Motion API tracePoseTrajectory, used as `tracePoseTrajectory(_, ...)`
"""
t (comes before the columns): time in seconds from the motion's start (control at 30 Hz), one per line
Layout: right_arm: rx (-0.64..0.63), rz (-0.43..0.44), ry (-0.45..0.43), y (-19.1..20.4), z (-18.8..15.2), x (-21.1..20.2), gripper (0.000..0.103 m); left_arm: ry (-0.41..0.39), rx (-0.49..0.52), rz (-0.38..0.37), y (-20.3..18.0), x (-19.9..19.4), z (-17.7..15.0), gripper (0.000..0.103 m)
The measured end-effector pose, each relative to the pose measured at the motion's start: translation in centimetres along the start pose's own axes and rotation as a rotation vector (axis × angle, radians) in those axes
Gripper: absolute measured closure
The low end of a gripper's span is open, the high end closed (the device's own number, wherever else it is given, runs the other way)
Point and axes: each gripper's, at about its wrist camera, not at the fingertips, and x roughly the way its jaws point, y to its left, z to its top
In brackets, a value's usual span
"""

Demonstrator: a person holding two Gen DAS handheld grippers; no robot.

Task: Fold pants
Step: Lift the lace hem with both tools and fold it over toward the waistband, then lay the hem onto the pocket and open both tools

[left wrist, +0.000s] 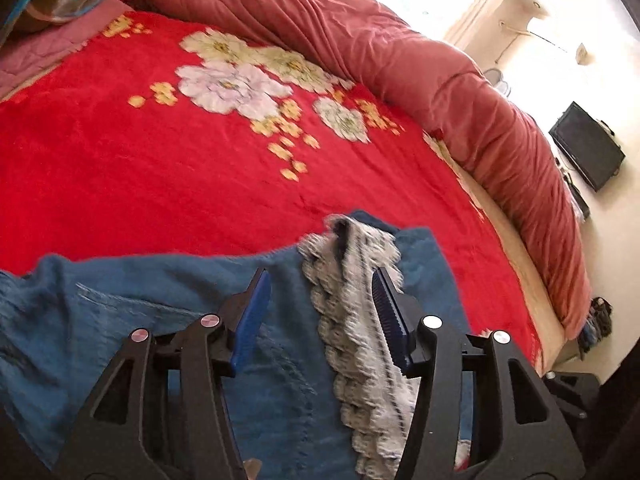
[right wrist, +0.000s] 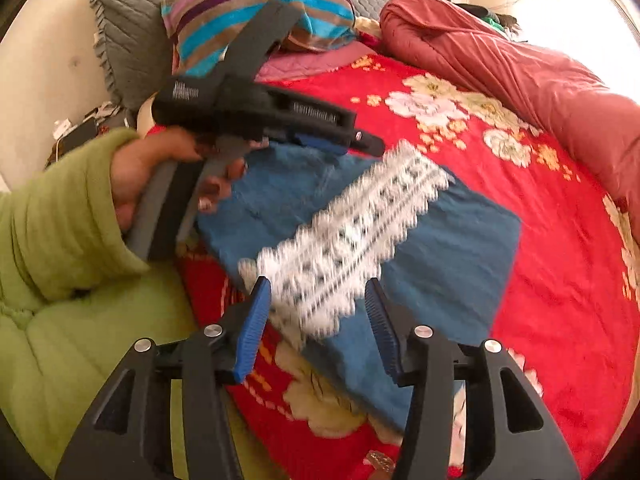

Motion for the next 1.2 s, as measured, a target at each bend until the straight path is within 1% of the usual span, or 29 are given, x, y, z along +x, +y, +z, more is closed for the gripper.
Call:
tracePoseTrajectory(0.1,0.035,-0.004,0.009,-0.7,-1.2,0.3,0.052,0.051,-0.009,-0.017,-0.6,1.3,-0.2,0.056)
tracePoseTrajectory(0.17,0.042,-0.005,0.006,-0.8,-1.3,0.4,0.052,0.081,-0.021,-0.010,-0.7,2.1,-0.3,0.048)
tracePoseTrajectory(0.2,0.052,-0.006,0.000,-1.1,-1.3,0.4,0.052,0.093,-0.030,-0.006,-0.7,2.5,-0.2,0.046)
tracePoseTrajectory(0.23,0.059,-0.004,-0.004,-1.3,-1.4,0.4,0.052,0.107,-0.043,0.005,-0.6,3.1,0.1,0.046)
tracePoseTrajectory(0.3,0.073,-0.005,-0.005,-1.8,-1.5,0.6,0.046,0.110,-0.048,0.013,-0.8,3.6,0.5,0.047)
tracePoseTrajectory(0.33,0.084,-0.006,-0.005,-2.0,-1.6,0.8,0.043,0.111,-0.040,0.023,-1.2,4.1,0.8,0.060)
tracePoseTrajectory(0.37,0.095,-0.005,-0.005,-2.2,-1.6,0.9,0.043,0.114,-0.035,0.020,-1.4,4.4,0.9,0.090)
tracePoseTrajectory(0.4,0.102,-0.002,-0.006,-2.2,-1.7,0.9,0.043,0.121,-0.031,0.011,-1.7,4.6,0.9,0.095)
tracePoseTrajectory(0.5,0.117,0.002,-0.019,-2.5,-1.8,0.8,0.043,0.099,0.013,0.022,-2.2,3.6,0.8,0.095)
tracePoseTrajectory(0.57,0.124,-0.002,-0.025,-2.7,-1.9,0.8,0.043,0.079,0.016,0.031,-2.0,2.7,0.9,0.095)
tracePoseTrajectory(0.63,0.133,0.000,-0.018,-2.9,-1.9,1.1,0.043,0.065,0.030,0.065,-1.8,2.2,0.9,0.094)
tracePoseTrajectory(0.7,0.142,0.006,-0.004,-3.0,-1.9,1.7,0.040,0.069,0.035,0.079,-1.5,2.4,0.8,0.091)
tracePoseTrajectory(0.77,0.137,0.007,0.011,-2.8,-1.9,2.1,0.040,0.082,0.043,0.095,-1.2,3.0,0.5,0.084)
tracePoseTrajectory(0.83,0.127,0.013,0.011,-2.5,-1.9,2.0,0.040,0.082,0.037,0.090,-0.9,2.8,0.3,0.081)
tracePoseTrajectory(0.97,0.125,0.025,-0.030,-2.6,-1.6,0.2,0.040,0.052,0.053,0.104,-1.1,0.8,0.0,0.069)
tracePoseTrajectory(1.07,0.138,0.005,-0.056,-3.1,-1.4,-0.9,0.040,0.044,0.043,0.096,-1.1,-1.2,-1.1,0.068)
tracePoseTrajectory(1.17,0.147,-0.012,-0.068,-3.6,-1.4,-1.4,0.040,0.062,0.043,0.079,-1.5,-2.9,-2.8,0.068)
tracePoseTrajectory(1.2,0.160,-0.022,-0.074,-4.0,-1.5,-1.6,0.040,0.072,0.047,0.069,-1.8,-3.8,-3.8,0.068)
